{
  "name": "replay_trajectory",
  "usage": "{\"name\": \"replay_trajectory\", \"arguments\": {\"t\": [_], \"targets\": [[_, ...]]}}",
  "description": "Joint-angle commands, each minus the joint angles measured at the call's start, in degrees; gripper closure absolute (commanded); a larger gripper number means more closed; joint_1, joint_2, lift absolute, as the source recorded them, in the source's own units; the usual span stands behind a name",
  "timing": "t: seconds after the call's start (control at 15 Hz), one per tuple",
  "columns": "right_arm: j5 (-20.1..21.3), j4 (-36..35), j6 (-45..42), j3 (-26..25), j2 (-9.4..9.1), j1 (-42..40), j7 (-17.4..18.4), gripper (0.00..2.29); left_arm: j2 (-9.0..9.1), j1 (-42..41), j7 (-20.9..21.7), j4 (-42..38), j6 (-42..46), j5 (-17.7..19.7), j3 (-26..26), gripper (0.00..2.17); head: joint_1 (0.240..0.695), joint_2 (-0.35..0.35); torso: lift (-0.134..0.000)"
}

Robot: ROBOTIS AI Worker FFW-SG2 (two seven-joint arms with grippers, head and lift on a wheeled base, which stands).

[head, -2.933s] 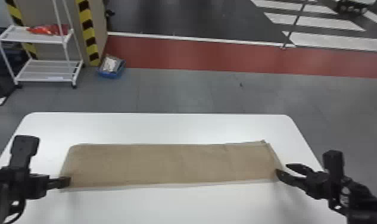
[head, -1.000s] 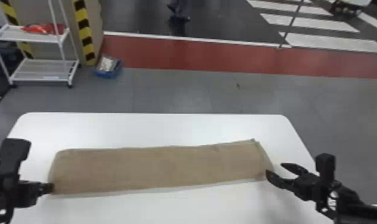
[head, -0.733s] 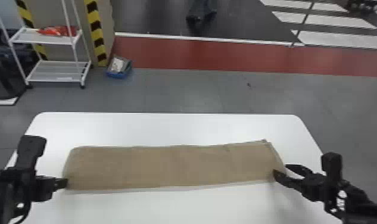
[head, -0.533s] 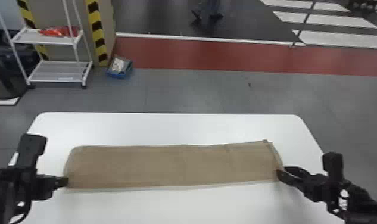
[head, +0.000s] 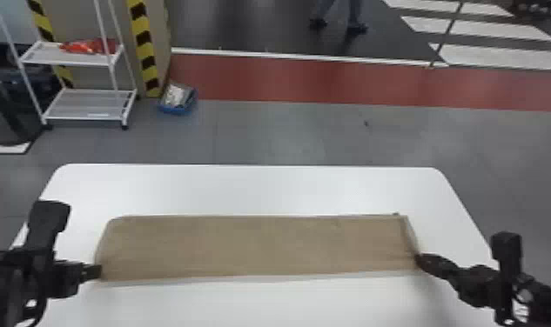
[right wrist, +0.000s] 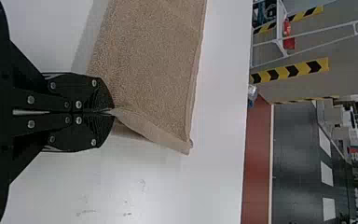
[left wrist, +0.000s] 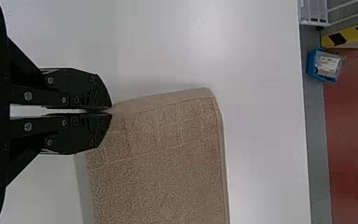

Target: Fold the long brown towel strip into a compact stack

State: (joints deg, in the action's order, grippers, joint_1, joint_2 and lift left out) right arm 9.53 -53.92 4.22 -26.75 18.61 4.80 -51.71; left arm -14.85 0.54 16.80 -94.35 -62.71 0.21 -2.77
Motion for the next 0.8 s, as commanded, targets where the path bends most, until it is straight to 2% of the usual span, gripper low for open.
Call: {"name": "replay_trajectory", "arguments": {"t": [0.0,0.2,0.6,0.67,0.73], "targets": [[-0.21,-3.12,1.89,-2.70,0.11,-2.08,-1.03,1.45,-0.01,-1.15,0.16,-1.54,-1.06,-0.12,-0.04,1.08,0.695,-0.145,0.000],[-0.21,-5.05,2.77,-4.54,0.46,-3.31,-1.55,1.45,-0.01,-1.94,0.07,-3.21,-2.82,-0.47,-0.04,1.08,0.695,-0.174,0.000],[-0.12,-5.05,3.47,-3.75,0.46,-2.87,-1.55,1.45,-0.01,-4.67,-0.10,-6.20,-4.23,-0.91,-0.04,1.08,0.695,-0.207,0.000],[-0.12,-5.14,3.65,-3.57,0.20,-2.87,-1.55,1.33,0.17,-4.67,-0.19,-6.20,-4.23,-0.91,-0.04,1.08,0.695,-0.206,0.000],[-0.30,-5.58,3.82,-3.66,-0.06,-2.96,-1.55,1.06,0.26,-4.58,-0.19,-6.20,-4.23,-0.91,-0.04,1.08,0.695,-0.203,0.000]]}}
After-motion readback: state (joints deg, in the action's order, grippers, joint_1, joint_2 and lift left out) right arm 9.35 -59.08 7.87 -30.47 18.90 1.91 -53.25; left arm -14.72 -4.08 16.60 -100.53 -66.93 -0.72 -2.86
